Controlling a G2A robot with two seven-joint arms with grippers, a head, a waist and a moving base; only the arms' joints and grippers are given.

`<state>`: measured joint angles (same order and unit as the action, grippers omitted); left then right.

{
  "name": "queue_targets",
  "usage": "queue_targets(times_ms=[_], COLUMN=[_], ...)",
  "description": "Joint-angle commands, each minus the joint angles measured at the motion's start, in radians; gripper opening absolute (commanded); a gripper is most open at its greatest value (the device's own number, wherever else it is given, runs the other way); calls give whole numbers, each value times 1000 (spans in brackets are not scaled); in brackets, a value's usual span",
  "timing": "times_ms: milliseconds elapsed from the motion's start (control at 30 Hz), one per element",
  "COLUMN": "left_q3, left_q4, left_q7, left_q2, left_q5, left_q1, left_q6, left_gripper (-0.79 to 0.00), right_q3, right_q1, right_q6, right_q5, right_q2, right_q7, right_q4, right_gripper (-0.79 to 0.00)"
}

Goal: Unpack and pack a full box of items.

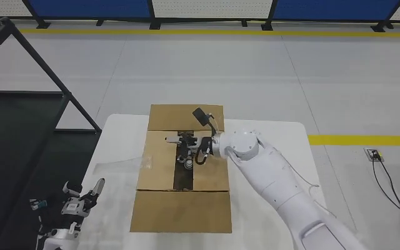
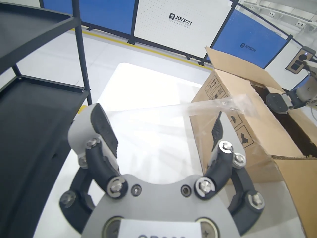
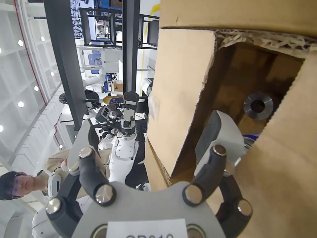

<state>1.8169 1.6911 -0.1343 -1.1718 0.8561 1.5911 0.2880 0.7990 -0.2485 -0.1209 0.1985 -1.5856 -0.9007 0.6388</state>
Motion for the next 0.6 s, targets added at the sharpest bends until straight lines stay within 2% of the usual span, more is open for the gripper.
queue_targets(times_ms=[0, 567], left_q3=[5, 15], left_q4=[2, 7], left_q7=[-1, -4], left_q2=[0, -4], left_q5=[-4, -16], left_q1=[4, 19], left_q6=[3, 15], left_gripper=[0, 0], right_q3=[-3, -13], right_q1=[-1, 27], right_q6=[4, -92], right_q5=[1, 102], right_q2=[-4, -69], right_q7=[0, -41], right_q4=[-5, -159], right_gripper=[0, 0])
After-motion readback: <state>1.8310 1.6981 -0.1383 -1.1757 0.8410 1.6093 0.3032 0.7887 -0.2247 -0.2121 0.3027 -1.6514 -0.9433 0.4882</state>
